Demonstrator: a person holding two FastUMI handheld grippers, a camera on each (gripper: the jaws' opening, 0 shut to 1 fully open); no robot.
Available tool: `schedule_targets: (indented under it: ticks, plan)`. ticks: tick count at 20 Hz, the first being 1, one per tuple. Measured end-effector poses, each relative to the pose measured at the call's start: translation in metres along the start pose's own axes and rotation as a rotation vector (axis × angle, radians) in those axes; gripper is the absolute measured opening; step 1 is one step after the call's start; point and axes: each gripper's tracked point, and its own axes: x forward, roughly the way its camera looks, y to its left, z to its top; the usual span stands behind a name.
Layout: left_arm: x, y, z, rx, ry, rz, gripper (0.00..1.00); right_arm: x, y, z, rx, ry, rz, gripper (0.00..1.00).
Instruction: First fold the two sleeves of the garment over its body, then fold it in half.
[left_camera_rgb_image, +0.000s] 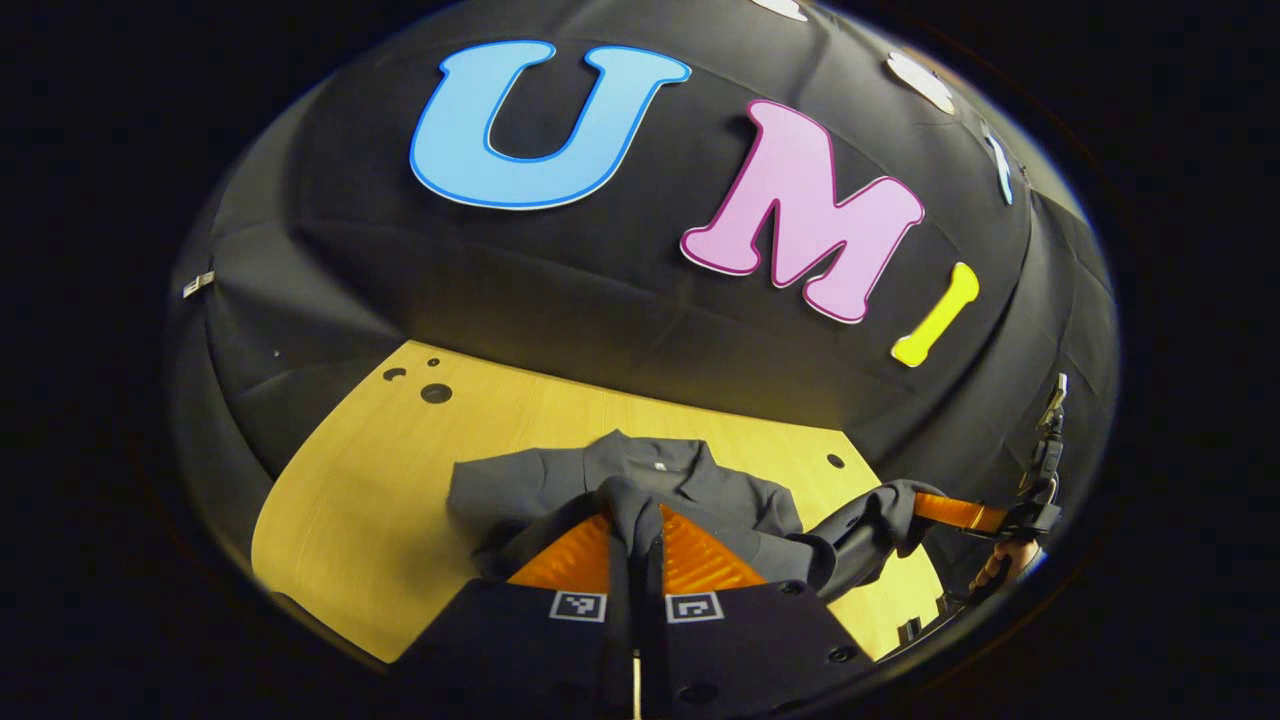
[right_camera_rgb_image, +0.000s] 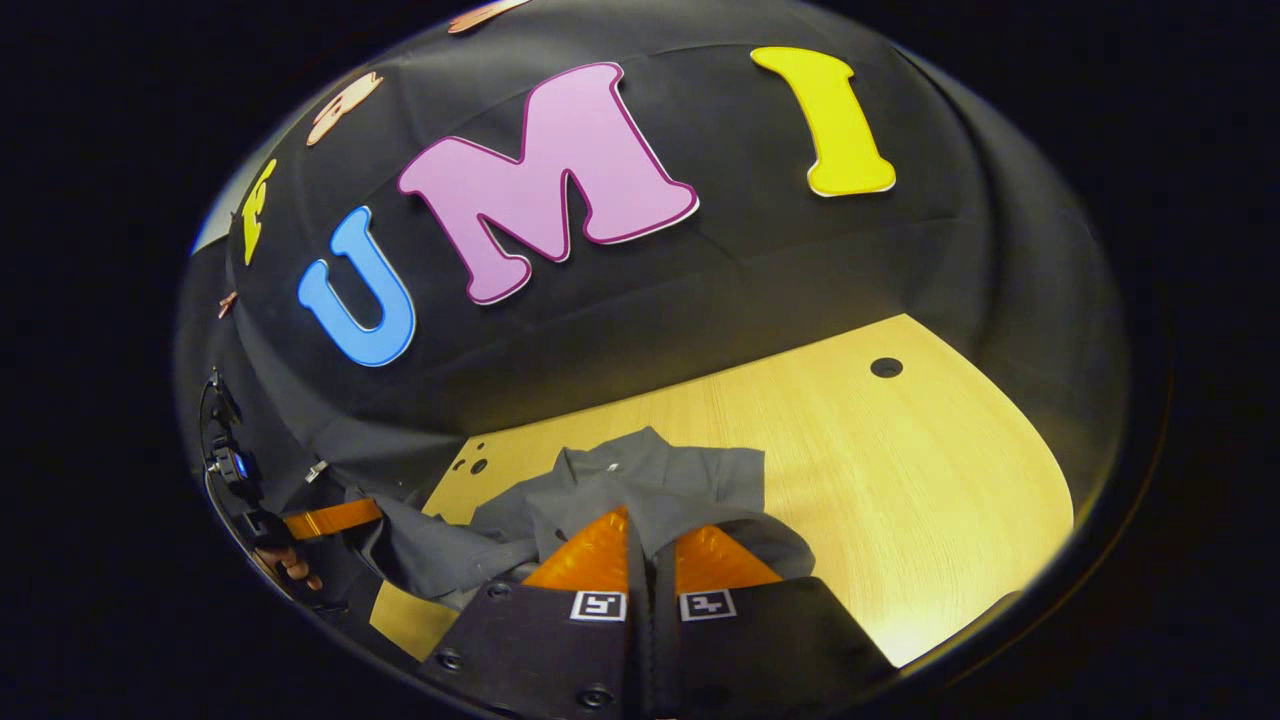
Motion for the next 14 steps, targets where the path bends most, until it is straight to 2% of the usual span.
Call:
schedule_targets:
  ticks: [7, 14]
  plan:
    - [0.068, 0.029, 0.026, 0.037, -0.037, 0.084, 0.07, 0.071, -0.006, 0.022, -0.057, -0.013, -0.003, 0.05]
    - [0.146, 0.066, 0.022, 0.087, -0.048, 0.155, 0.07, 0.149, -0.033, 0.008, -0.092, 0.025, -0.009, 0.05]
